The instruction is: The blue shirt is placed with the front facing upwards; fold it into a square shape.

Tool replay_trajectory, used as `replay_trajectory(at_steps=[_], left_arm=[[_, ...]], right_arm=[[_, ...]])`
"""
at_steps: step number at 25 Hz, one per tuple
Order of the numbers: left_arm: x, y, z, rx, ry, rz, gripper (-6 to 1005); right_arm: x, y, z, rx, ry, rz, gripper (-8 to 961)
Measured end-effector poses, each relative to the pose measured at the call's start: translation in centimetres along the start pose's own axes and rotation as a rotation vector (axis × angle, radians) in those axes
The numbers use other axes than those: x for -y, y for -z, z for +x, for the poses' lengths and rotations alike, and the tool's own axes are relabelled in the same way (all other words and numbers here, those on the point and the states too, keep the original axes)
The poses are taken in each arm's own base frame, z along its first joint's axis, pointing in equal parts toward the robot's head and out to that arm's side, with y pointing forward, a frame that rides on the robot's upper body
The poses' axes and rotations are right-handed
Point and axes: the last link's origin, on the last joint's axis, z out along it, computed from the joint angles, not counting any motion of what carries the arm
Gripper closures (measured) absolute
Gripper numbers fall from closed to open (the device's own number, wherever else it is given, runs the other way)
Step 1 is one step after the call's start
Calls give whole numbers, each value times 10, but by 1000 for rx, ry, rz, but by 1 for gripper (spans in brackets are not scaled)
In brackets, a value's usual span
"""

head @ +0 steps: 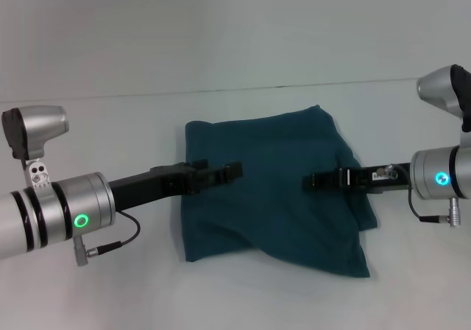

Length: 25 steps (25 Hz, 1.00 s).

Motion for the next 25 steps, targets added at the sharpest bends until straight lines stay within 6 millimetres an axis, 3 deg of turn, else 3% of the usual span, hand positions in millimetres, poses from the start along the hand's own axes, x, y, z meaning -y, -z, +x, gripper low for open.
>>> replay_trajectory(at_steps=[5,11,14,19,25], left_arm=[[0,0,0,0,0,1,52],[1,0,1,-3,-2,9,51],[1,0,1,-3,-2,9,51],[2,0,1,-5,-1,16,51],[3,0,2,-6,1,22,52]], right_arm=[[2,-1,-5,21,16,24,258],[-3,-3,-9,15,42,22,485],[-5,-6,-10,15,49,26,689],[-6,-9,-10,18,53,29,846],[-11,-9,-16,28,69,22,846]])
